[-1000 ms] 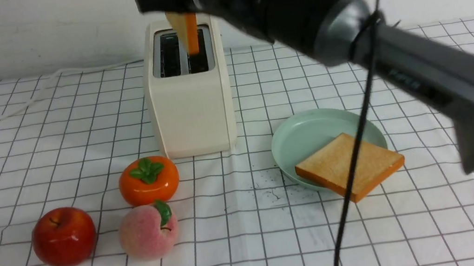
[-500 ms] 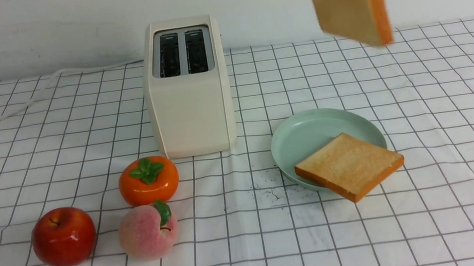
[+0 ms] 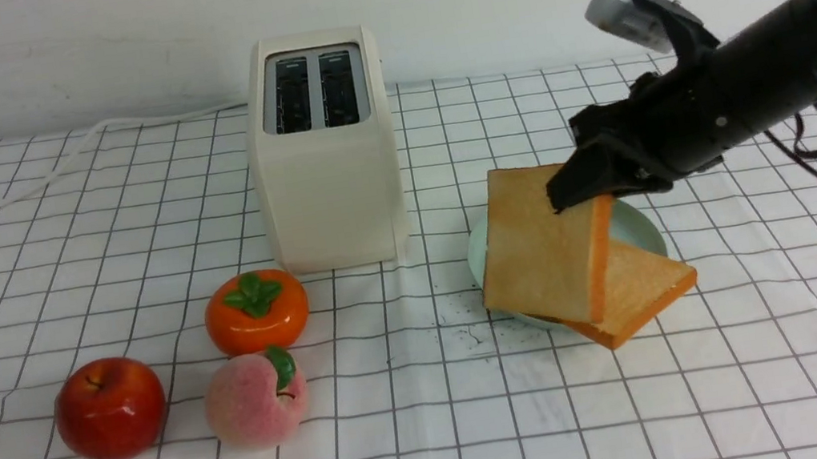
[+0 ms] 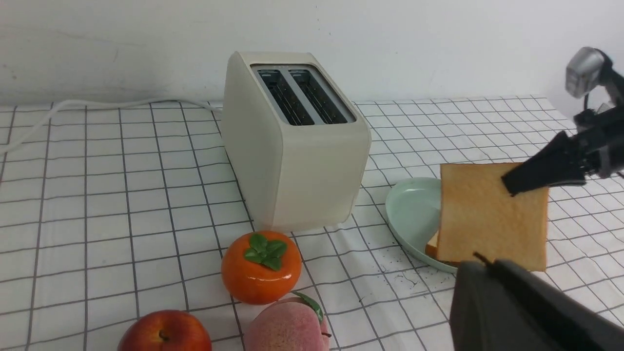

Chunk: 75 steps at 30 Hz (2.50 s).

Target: Take toasted bread from bread machine on white checkered table place on plate.

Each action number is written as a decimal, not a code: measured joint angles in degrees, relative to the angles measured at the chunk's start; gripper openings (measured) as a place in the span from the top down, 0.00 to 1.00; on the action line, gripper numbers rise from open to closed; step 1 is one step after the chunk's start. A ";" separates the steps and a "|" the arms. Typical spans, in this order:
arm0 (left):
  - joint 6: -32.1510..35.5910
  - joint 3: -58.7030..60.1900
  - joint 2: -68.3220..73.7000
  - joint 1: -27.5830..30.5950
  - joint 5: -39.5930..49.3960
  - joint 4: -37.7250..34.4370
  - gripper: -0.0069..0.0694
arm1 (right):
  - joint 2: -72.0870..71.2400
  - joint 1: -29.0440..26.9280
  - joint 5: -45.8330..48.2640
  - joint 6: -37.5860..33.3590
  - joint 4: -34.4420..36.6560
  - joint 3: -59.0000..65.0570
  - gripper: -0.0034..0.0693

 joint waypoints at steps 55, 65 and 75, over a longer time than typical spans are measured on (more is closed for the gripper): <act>0.01 32.00 -27.63 0.00 -17.60 -0.27 0.93 | -93.17 -10.98 1.47 25.34 -33.34 50.70 0.95; 0.01 35.45 -27.63 0.00 -16.14 -0.22 0.93 | -93.55 -10.98 -16.23 27.15 -32.54 64.52 0.94; 0.01 35.45 -27.63 0.00 -15.60 -0.22 0.93 | -95.81 -10.27 -20.63 27.15 -40.18 73.42 0.93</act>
